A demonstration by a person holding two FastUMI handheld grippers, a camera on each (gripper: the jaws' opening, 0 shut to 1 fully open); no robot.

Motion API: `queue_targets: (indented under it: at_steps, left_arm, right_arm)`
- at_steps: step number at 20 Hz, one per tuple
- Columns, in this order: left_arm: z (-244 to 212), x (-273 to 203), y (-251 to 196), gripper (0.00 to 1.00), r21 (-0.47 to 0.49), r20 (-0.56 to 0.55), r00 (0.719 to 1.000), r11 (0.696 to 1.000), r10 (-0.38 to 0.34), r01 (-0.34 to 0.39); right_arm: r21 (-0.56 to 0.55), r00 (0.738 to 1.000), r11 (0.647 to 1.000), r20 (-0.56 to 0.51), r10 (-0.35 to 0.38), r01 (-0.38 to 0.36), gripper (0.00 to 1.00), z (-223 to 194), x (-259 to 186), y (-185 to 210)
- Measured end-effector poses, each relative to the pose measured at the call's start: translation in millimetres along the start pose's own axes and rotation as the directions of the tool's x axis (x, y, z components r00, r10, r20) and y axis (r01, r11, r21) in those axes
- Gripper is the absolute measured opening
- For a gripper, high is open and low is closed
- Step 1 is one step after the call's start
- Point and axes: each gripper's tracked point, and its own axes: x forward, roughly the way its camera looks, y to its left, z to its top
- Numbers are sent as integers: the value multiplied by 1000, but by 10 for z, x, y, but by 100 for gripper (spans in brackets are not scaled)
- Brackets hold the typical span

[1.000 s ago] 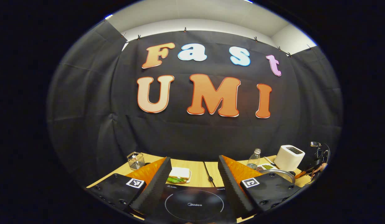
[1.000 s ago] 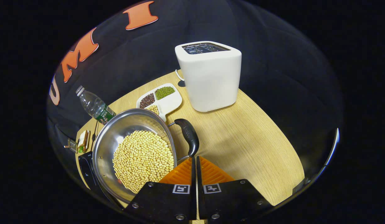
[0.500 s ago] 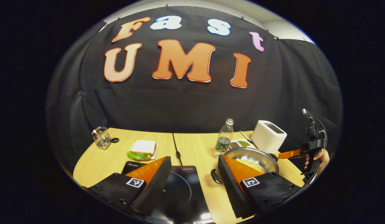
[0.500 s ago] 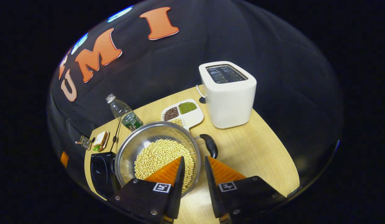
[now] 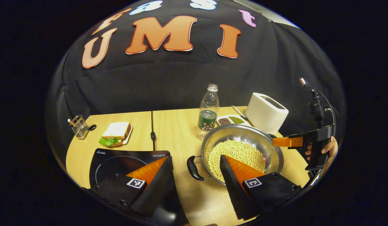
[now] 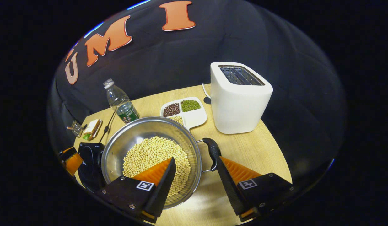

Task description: First push the handle of the pot to place it horizontally, then grasp the pot with both hands and set it on the induction cooktop.

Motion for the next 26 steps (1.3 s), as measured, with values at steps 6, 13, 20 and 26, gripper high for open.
queue_targets:
  at_steps: [6,13,20,26]
  left_arm:
    - [-338,376,-85,99,-8,-61,998,1000,28,-29]
    - [-490,770,-6,100,-18,-140,988,997,69,-73]
    - [-490,1025,27,85,-38,-138,989,997,61,-67]
    - [-580,1188,77,84,-47,-162,982,993,100,-109]
  right_arm:
    - [-63,1000,998,1,-19,19,89,-31,141,-63]
    - [-81,997,995,-56,-56,51,89,-112,404,-196]
    - [-124,995,990,-75,-71,61,89,-173,547,-217]
    - [-160,996,985,-52,-74,65,84,-150,608,-171]
